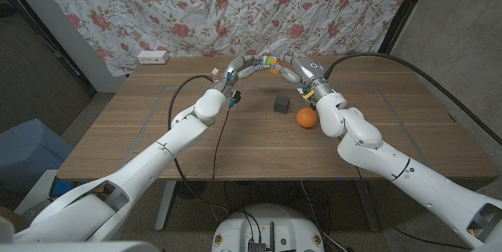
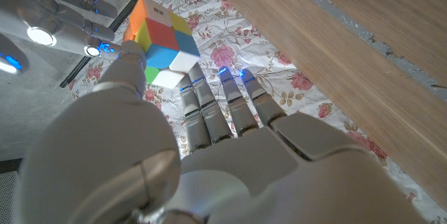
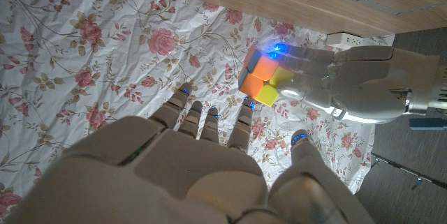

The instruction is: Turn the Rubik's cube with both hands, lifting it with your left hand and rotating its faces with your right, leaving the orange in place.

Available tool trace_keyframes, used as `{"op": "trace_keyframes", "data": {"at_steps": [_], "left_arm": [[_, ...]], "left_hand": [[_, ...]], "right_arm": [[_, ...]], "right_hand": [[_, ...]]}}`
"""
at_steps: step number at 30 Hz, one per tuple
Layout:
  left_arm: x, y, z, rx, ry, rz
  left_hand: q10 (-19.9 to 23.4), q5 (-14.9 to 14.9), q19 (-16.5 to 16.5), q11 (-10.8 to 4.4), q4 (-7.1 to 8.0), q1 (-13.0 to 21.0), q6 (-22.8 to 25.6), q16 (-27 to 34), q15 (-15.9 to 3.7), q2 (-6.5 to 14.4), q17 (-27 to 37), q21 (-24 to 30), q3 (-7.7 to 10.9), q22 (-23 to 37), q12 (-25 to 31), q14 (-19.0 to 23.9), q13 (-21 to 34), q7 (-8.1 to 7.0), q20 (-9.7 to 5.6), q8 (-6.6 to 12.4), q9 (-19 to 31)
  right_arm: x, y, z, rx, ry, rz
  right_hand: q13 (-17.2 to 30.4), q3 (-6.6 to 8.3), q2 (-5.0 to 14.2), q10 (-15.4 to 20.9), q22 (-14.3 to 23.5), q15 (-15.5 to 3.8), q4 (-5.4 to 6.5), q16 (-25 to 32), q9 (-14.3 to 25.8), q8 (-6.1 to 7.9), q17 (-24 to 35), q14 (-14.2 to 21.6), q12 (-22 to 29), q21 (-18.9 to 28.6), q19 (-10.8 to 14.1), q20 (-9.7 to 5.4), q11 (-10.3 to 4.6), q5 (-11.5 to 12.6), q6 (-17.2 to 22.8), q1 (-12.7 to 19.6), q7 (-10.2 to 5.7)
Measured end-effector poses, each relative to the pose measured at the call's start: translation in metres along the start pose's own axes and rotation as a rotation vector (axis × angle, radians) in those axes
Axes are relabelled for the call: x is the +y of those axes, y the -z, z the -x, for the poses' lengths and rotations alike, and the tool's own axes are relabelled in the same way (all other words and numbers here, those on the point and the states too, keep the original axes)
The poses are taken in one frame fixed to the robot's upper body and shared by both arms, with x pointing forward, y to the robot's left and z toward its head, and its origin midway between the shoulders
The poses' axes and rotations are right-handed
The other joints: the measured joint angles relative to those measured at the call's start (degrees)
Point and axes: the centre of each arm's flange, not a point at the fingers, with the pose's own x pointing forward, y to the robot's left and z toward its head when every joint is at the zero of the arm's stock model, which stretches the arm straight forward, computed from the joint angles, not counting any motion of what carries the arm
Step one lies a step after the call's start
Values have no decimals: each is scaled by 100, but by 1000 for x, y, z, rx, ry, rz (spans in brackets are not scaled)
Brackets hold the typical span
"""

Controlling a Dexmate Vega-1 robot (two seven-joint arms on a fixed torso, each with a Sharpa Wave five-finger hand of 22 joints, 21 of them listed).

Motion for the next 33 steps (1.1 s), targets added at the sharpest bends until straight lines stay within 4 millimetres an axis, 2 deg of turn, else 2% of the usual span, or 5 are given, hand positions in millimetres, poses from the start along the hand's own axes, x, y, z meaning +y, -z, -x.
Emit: {"op": "trace_keyframes", "data": {"at_steps": [20, 30, 33], "left_arm": [[-2, 1, -4, -10, -19, 22], [-2, 1, -8, -17, -22, 28], [-2, 1, -9, -18, -21, 29]], "left_hand": [[0, -15, 0, 0, -1, 43, -1, 0, 0, 40, 3, 0, 0, 0, -42, 0, 33, -1, 0, -6, 30], [3, -17, 0, 4, -30, 42, 30, 0, 0, 40, -2, 0, -30, 0, -14, 0, 43, 31, 0, -22, 25], [20, 3, 0, 20, -30, 42, 31, 0, 0, 39, -2, 0, -30, 0, -14, 0, 49, 31, 0, -22, 25]], "right_arm": [[1, -2, 1, -5, -12, 0], [2, -2, -1, -5, -16, -6], [2, -2, -1, -5, -15, -7]], "right_hand": [[0, 0, 0, 0, 0, 0, 0, 0, 20, -23, -1, 0, 0, 5, 41, -40, 0, 0, 153, 0, -10], [-1, 0, 0, -21, 0, 0, -1, 0, 68, 40, 27, 0, 0, 5, 41, -40, -21, 0, 223, 0, -80], [-1, 0, 0, -21, 0, 0, -1, 0, 40, -14, 27, 0, 0, 5, 41, -40, -21, 0, 201, 0, -58]]}}
